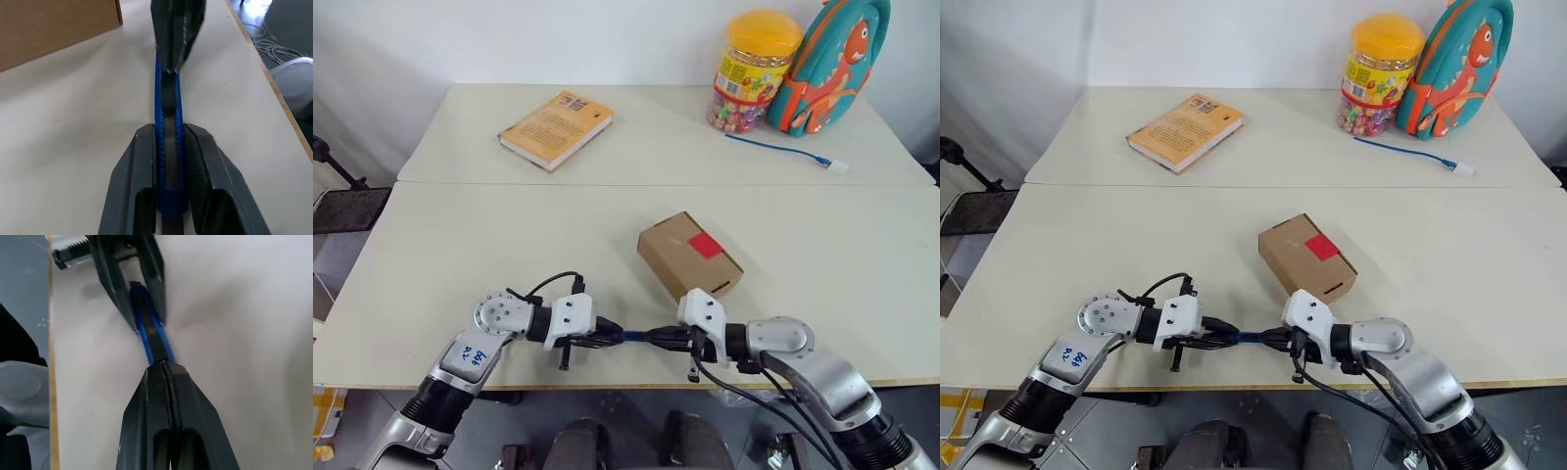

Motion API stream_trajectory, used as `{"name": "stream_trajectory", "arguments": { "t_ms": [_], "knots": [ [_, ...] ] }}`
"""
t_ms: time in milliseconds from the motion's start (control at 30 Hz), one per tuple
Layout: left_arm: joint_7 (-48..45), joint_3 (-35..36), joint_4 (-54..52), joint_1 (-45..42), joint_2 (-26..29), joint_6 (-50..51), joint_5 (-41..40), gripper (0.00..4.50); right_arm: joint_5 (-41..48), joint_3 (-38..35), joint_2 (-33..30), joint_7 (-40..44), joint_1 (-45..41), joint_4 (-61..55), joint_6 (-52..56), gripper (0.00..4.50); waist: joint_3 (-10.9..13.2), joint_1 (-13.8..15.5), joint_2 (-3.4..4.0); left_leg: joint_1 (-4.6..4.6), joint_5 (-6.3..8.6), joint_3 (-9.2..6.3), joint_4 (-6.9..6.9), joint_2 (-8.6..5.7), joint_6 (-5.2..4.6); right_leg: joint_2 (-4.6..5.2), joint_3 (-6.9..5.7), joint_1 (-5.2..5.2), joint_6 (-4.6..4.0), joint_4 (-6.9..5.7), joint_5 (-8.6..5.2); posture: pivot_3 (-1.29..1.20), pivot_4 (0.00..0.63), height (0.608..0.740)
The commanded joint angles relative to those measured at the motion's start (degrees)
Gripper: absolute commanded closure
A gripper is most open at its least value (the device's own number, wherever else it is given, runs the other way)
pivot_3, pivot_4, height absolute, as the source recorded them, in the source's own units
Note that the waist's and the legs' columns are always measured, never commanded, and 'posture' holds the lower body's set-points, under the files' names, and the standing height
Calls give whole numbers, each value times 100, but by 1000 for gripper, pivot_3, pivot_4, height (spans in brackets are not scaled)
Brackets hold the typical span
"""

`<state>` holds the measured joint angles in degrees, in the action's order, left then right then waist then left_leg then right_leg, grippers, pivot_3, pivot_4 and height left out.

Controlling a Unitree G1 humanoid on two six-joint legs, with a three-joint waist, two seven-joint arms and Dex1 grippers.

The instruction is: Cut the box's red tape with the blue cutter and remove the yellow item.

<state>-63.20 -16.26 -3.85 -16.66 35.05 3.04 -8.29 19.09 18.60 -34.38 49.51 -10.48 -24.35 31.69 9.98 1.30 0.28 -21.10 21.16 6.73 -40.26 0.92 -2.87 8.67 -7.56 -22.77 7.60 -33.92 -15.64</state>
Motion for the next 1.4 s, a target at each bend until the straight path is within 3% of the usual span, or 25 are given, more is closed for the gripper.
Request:
{"name": "stream_trajectory", "arguments": {
  "t_ms": [33,233,300,500,567,767,1000,1400],
  "knots": [
    [37,-193,62,106,77,89,303,4056,-13,86,52,-19,29,-82,85,4500,0,1,0,0,0,0,0,0,0,0,0,0,0,0,0,0,150,740],
    [49,-110,68,157,64,-125,263,4056,481,-426,-53,5,339,-500,276,4500,-1,14,1,-1,0,-1,0,0,0,1,0,0,0,0,0,0,150,740],
    [99,146,42,207,6,-566,66,4056,1669,-1307,-12,-168,690,-1013,994,4500,-1,12,1,-2,1,-6,1,0,0,1,-2,0,0,0,0,0,150,740],
    [-138,654,-177,378,-4,-1781,-479,4056,4754,-3112,-511,-1363,1324,-1505,2752,2638,1,-15,3,-6,5,-18,6,6,2,21,-1,-4,-2,3,1,0,150,740],
    [-72,684,-217,332,-50,-1942,-449,4056,5492,-3280,-603,-2055,1397,-1373,3000,1993,1,-13,3,-8,6,-21,7,3,3,75,-2,-4,-9,3,-2,0,150,740],
    [-24,569,-136,124,-162,-2331,-255,4056,6984,-2924,-608,-3952,1177,-961,3063,62,1,-11,3,-9,5,-13,12,-9,2,70,-21,-5,-9,5,-2,0,150,740],
    [45,476,41,11,-174,-2577,-25,4056,7847,-2307,-507,-5064,742,-640,2749,62,1,-3,3,-10,7,0,13,-16,-8,43,-37,-6,-4,7,0,0,150,740],
    [234,411,39,-36,-245,-2592,106,4056,7700,-1835,-469,-5269,277,-321,2707,62,1,-3,3,-13,7,0,14,-11,-13,33,-36,-6,-3,11,1,0,150,740]
  ]
}}
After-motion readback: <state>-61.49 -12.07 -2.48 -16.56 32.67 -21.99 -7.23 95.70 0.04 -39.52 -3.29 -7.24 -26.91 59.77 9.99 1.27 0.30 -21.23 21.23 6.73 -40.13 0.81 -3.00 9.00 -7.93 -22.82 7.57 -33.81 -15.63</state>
